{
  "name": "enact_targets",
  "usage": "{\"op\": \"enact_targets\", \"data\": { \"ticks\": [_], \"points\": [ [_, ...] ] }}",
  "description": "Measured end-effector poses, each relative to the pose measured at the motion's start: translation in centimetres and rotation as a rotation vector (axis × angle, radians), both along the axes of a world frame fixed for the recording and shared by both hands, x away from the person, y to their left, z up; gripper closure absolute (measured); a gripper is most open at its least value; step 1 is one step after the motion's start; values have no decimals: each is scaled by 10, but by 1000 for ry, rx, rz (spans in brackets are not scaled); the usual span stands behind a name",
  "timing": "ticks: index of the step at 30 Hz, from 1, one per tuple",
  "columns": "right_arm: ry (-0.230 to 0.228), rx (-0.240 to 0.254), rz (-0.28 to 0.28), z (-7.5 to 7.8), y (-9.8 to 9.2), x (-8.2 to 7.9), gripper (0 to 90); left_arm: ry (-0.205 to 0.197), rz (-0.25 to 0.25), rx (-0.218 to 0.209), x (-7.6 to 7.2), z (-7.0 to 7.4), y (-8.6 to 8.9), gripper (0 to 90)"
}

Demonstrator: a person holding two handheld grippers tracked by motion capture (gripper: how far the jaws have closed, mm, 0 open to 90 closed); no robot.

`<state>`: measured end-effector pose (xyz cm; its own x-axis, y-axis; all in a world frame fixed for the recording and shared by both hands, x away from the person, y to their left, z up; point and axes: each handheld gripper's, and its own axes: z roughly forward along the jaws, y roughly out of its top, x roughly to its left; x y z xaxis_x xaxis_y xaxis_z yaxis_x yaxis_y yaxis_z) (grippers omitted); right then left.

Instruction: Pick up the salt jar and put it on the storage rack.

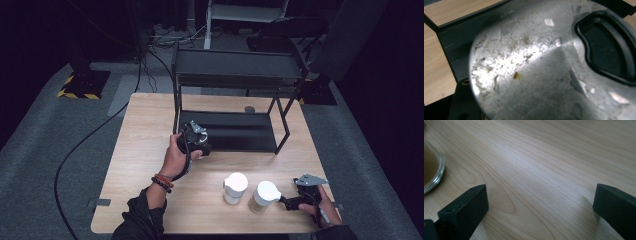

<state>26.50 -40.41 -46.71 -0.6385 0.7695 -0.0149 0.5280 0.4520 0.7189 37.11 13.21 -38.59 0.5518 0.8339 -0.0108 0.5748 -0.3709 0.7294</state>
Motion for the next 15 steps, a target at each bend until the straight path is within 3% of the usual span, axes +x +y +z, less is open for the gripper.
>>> {"op": "enact_targets", "data": {
  "ticks": [15],
  "points": [
    [0,0,0,0,0,0,0,5,12,17,20,11,-12,301]
  ]
}}
